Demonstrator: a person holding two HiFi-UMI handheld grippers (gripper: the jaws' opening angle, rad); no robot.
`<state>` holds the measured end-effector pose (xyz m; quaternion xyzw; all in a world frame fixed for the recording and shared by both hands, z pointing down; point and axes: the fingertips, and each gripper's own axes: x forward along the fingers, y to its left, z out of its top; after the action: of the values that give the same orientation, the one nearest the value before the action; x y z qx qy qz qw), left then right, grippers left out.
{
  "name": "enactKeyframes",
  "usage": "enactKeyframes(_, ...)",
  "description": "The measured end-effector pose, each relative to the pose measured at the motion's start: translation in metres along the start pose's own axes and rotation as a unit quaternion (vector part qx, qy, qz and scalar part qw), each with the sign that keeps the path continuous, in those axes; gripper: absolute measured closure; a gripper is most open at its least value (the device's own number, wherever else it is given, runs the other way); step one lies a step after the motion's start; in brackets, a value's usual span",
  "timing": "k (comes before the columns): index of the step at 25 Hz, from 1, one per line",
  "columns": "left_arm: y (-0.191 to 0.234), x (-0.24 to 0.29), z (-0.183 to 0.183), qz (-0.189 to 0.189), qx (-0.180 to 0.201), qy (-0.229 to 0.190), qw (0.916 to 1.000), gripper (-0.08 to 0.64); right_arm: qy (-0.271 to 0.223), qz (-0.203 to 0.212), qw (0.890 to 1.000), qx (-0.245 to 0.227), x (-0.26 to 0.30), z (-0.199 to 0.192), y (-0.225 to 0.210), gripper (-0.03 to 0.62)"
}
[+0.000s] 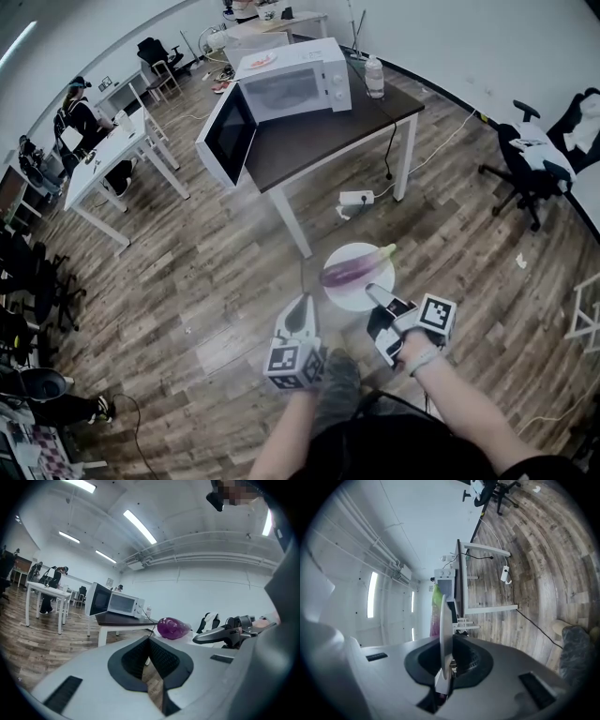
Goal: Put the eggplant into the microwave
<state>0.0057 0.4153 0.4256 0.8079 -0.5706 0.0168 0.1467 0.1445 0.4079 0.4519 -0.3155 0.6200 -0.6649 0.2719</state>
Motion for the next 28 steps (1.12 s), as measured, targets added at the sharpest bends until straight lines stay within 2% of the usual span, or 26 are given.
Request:
enactKeyframes(14, 0.067, 0.105, 0.044, -0.041, 0.012, 0.014, 0.999, 0.56, -0.023, -0.005, 1.0, 0.013, 0.113, 0.05, 0.014, 0.568)
enactKeyframes(28, 0.135, 0.175, 0.077, -0.047, 0.002, -0.001, 0.9989, 0.56, -0.019, 0.002, 1.0, 0.002, 0.22, 0.079, 0.028, 0.568)
